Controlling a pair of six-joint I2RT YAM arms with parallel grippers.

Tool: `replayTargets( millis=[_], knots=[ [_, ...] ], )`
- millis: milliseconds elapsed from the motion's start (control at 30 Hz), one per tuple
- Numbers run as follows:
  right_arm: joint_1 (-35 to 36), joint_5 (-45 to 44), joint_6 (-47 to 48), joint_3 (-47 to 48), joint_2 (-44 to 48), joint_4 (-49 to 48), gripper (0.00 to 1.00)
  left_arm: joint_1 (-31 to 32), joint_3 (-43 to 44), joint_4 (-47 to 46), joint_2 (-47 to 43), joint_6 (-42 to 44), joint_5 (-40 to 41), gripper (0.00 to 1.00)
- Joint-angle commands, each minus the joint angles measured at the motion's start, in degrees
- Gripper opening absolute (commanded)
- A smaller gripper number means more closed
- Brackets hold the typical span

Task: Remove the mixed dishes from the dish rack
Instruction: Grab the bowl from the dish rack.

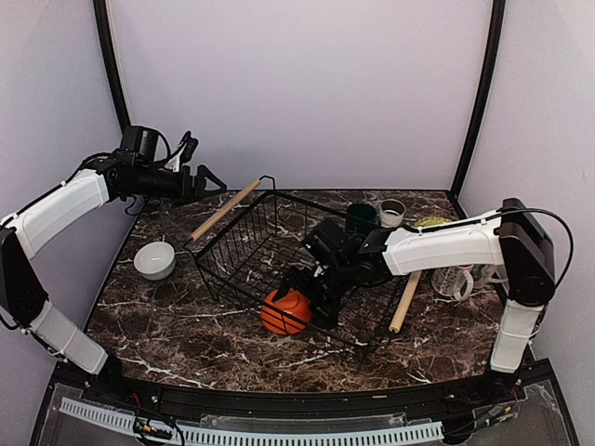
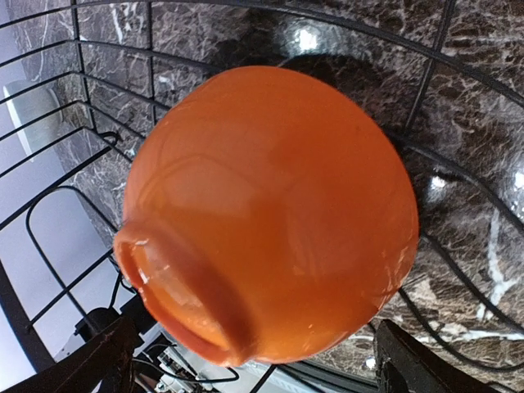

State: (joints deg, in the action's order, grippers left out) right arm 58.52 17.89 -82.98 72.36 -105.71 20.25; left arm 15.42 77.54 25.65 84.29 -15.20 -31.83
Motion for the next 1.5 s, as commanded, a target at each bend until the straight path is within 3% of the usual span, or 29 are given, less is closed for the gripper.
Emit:
replayTargets(
  millis=[0,333,733,1033,1300,1467],
  knots=[
    [-0.70,-3.05,-0.86,-2.03,-1.65,-3.34,0.99,0.31,-1.11,-0.70,-2.68,1.94,1.44,0.98],
    [-1.22,-6.57,3.14,0.55,-4.71,-3.70,0.99,0.33,-1.75,-0.67,-2.31,2.11,3.14,0.98],
    [-2.12,-5.34,7.21,3.15,-7.51,-16.37,0.99,0.31,-2.34,-1.26,-1.34,1.84,3.03,0.98],
    [-0.82,-6.69,9.05,6.07,-4.33,-12.69,0.99,0.31,-2.40,-1.21,-0.87,1.80,2.86,0.98],
    [-1.73,-3.96,4.62,2.86,-7.69,-24.91,0.99,0.31,-2.58,-1.37,-0.47,1.66,2.71,0.98],
    [-1.72,-7.53,5.22,6.23,-8.53,-14.09,0.99,0.31,-2.52,-1.22,-0.38,1.90,3.13,0.98]
  ],
)
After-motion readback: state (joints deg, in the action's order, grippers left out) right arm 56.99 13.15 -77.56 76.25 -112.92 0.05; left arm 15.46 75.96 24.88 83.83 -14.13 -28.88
